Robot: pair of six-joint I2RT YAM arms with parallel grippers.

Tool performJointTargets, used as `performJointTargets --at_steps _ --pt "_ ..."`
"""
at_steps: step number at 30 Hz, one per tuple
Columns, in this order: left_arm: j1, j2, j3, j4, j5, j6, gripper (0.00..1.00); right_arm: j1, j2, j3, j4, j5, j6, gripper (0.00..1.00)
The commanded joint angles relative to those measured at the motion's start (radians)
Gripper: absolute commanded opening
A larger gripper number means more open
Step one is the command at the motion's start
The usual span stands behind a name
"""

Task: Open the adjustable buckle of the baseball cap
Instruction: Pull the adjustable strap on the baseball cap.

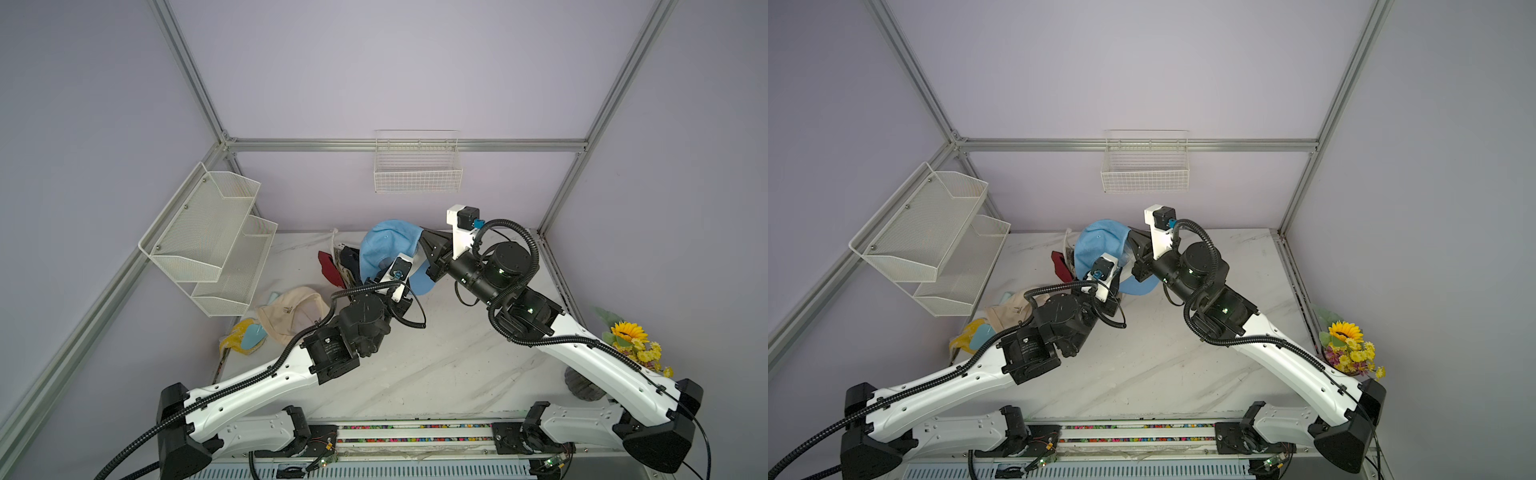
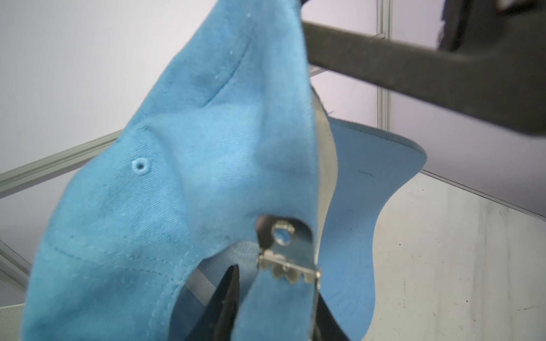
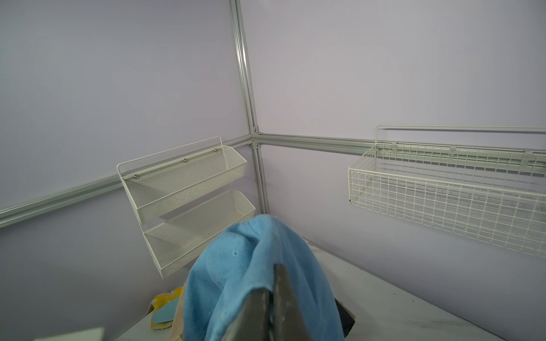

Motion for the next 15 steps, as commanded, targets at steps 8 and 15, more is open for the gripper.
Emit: performJointTargets --at_steps 8,15 --pt "-0.004 -0.086 -0.050 0.060 -0.070 0.024 0.00 0.009 -0.046 0.040 0.003 -0.022 0.010 0.00" --pt "-0.010 -0.123 -0.063 0.073 -0.087 0.055 0.00 0.009 -0.048 0.021 -0.045 0.010 -0.009 0.00"
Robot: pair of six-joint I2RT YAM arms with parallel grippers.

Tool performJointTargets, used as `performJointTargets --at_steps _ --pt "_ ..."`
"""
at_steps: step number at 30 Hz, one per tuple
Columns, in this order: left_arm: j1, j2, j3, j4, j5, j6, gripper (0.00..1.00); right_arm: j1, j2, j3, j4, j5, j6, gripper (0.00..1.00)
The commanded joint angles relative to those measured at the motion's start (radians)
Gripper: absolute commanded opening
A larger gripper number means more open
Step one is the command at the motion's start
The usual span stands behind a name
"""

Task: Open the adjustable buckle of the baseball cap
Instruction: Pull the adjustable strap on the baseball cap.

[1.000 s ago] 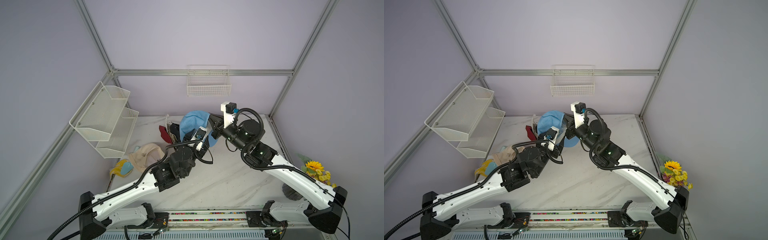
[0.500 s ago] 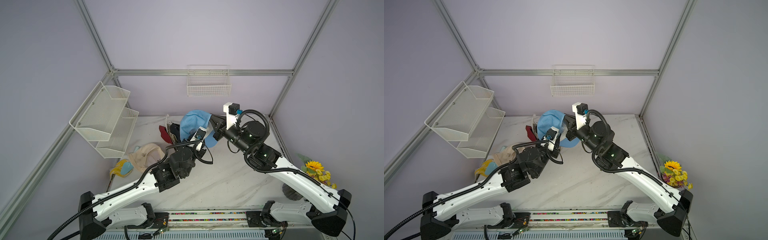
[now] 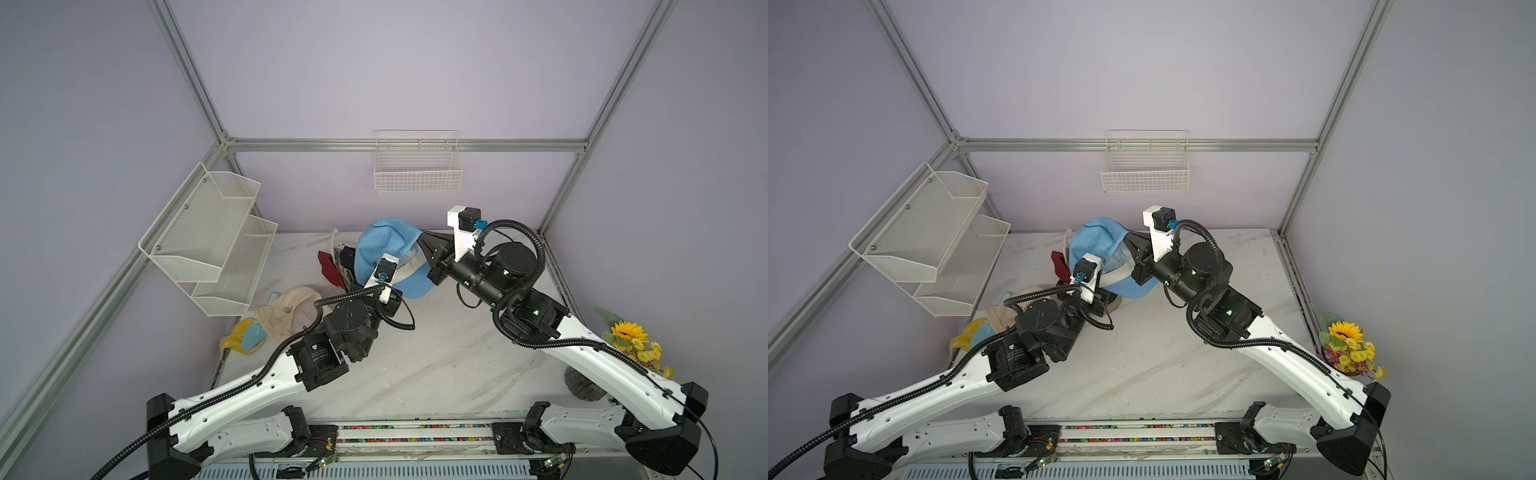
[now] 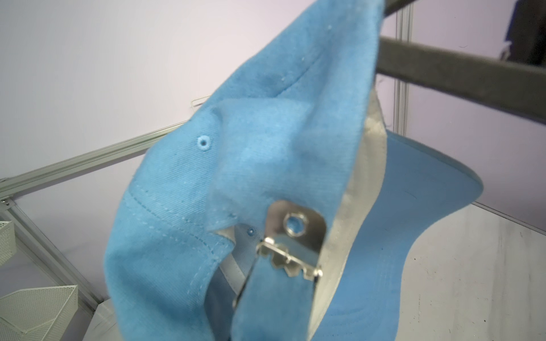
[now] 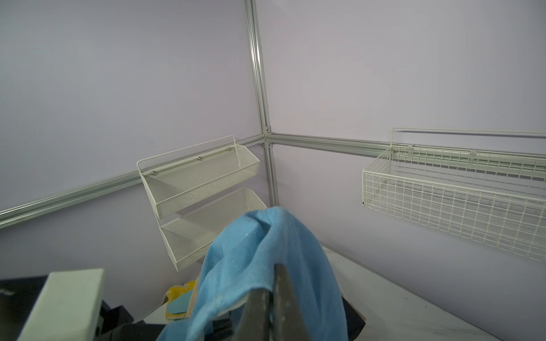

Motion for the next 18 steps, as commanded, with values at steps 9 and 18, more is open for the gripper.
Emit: performJointTargets --at_steps 9,18 --pt "-0.013 -0.046 -0.025 0.066 -0.013 0.042 0.00 0.004 -0.051 -0.093 -0.006 0.029 -0.071 0.10" --pt "-0.014 -0.091 -0.025 0.072 0.030 0.036 0.00 0.011 -0.068 -0.205 0.037 -0.049 -0.094 0.36"
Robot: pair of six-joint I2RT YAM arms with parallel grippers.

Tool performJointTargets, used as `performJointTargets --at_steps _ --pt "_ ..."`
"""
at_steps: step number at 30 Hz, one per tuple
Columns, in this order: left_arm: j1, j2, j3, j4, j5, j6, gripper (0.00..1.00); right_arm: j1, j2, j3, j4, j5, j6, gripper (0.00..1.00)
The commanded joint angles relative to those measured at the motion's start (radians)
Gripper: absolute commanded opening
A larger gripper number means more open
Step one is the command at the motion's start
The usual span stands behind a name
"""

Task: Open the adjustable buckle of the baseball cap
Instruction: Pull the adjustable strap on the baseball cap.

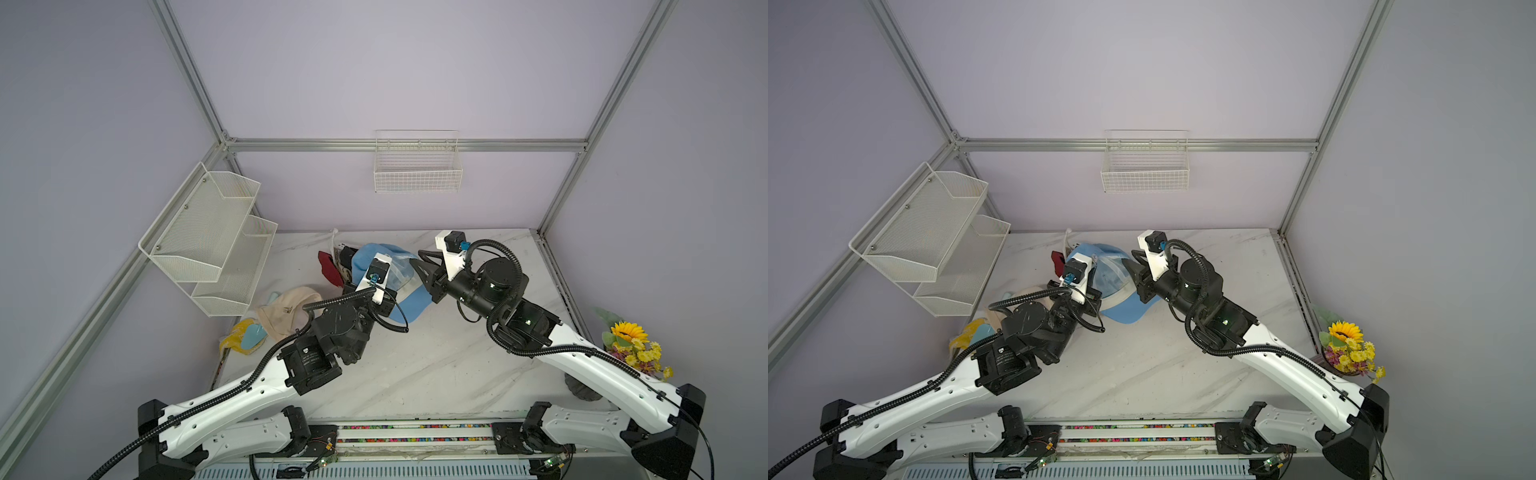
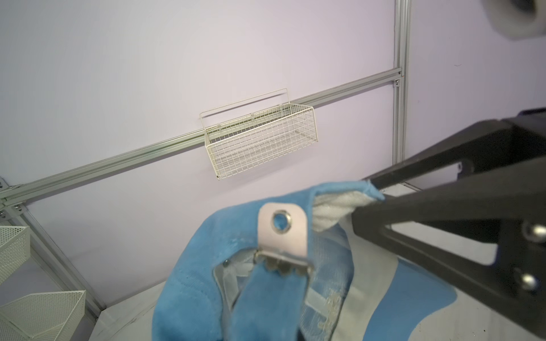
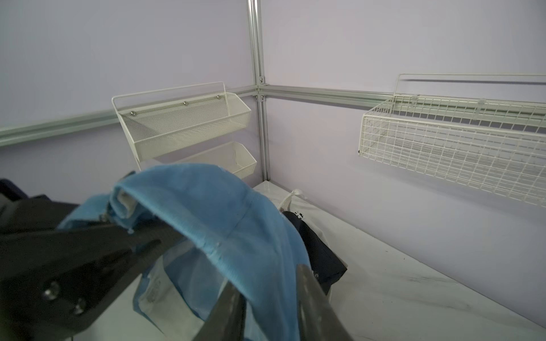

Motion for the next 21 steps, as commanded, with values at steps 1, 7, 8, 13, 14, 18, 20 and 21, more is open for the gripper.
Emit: performJointTargets --at_steps 1,7,8,13,14,18,20,21 --pt "-0.007 -0.041 -0.021 0.064 0.027 0.012 0.00 0.008 -0.027 -0.014 0.050 -0.027 -0.019 0.37" --pt "-0.006 -0.042 -0.015 0.049 0.079 0.002 0.00 0.016 -0.019 -0.008 0.068 -0.033 -0.032 0.47" --pt "-0.005 -0.040 -0.012 0.040 0.091 0.000 0.00 0.016 -0.017 -0.007 0.069 -0.037 -0.034 0.49" --pt "-0.005 -0.009 0.032 -0.027 0.125 -0.006 0.00 0.027 -0.012 0.000 0.078 -0.039 -0.048 0.56" --pt "-0.005 -0.007 0.034 -0.030 0.127 -0.006 0.00 0.030 -0.012 0.000 0.079 -0.036 -0.052 0.57" --pt "-0.006 -0.001 0.036 -0.039 0.154 -0.015 0.00 0.037 -0.005 0.026 0.078 -0.028 -0.077 0.58" --pt "-0.006 0.007 0.043 -0.055 0.163 -0.019 0.00 0.042 0.005 0.045 0.075 -0.027 -0.092 0.58" --pt "-0.005 0.011 0.049 -0.066 0.167 -0.024 0.00 0.043 0.011 0.056 0.073 -0.027 -0.099 0.58"
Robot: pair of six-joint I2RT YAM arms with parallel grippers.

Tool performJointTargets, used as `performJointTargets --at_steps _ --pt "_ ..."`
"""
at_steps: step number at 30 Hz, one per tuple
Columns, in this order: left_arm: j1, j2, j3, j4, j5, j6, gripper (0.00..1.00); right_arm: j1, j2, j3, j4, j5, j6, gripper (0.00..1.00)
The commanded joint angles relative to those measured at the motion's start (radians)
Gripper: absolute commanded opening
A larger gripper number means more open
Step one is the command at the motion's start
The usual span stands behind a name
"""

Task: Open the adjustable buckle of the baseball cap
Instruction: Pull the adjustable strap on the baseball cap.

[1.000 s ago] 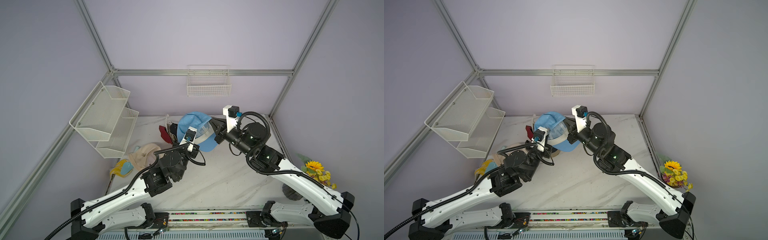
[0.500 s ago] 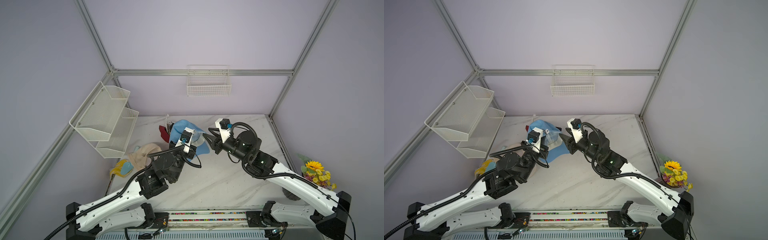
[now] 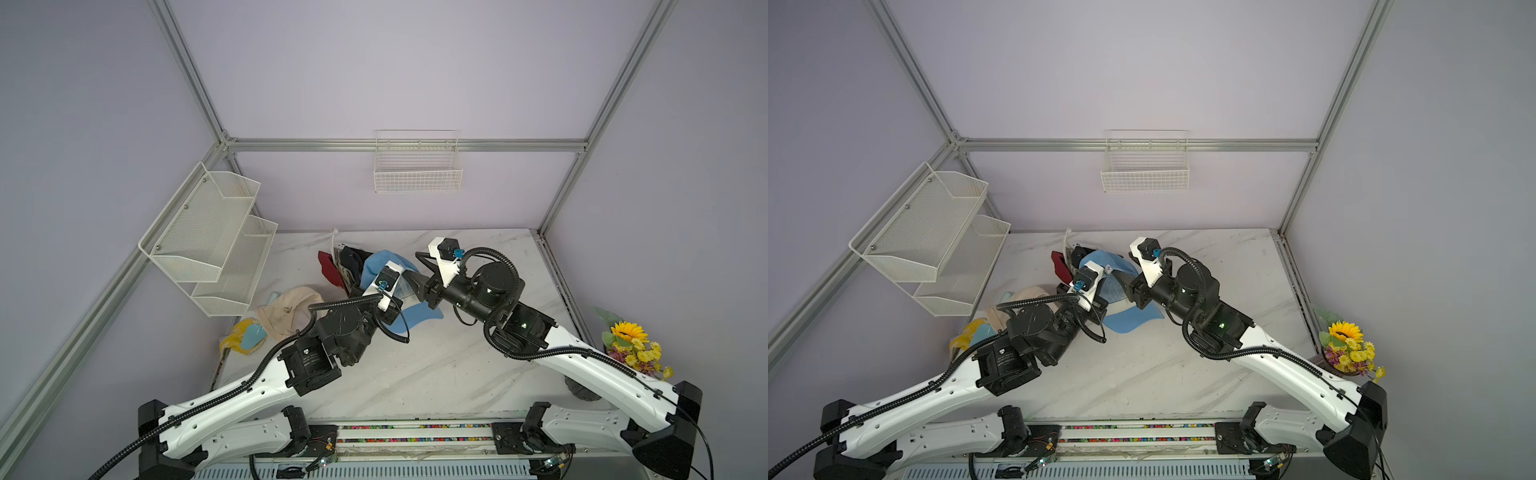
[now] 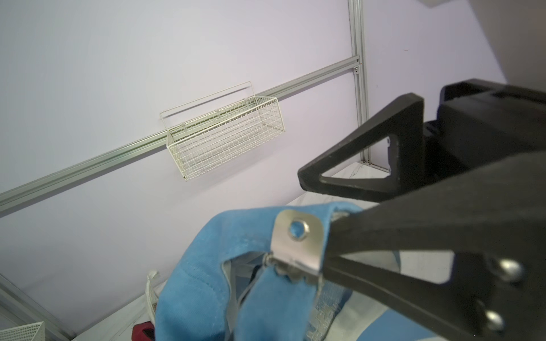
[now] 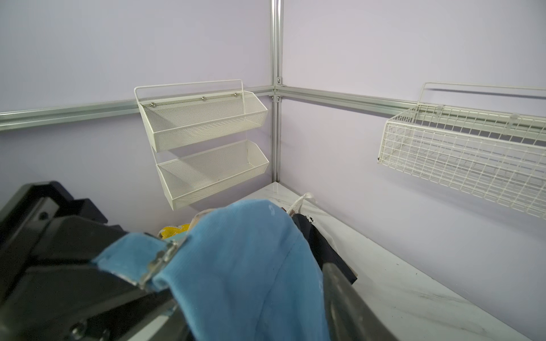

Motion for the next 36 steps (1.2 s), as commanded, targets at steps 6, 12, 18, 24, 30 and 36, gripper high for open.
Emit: performJointTargets --at_steps 6,12,18,24,30,36 --pt "-0.005 -0.006 0.061 -0.010 0.063 -0.036 0.00 0.017 0.031 0.072 0.026 0.001 -0.058 0.39" --pt "-0.005 -0.008 0.074 -0.028 0.076 -0.040 0.00 0.017 0.028 0.072 0.025 0.001 -0.060 0.00" --pt "-0.005 -0.032 0.065 -0.017 0.060 -0.039 0.15 0.018 0.027 0.082 0.014 0.004 -0.066 0.00" --pt "-0.005 -0.084 0.035 0.003 0.029 -0.046 0.86 0.021 0.033 0.093 0.008 0.005 -0.055 0.00" --pt "-0.005 -0.133 -0.001 0.004 0.006 -0.053 0.95 0.021 0.064 0.142 -0.009 0.019 -0.048 0.00" --pt "-0.011 -0.113 -0.014 -0.004 0.011 -0.063 0.96 0.021 0.101 0.199 -0.004 0.054 -0.027 0.00"
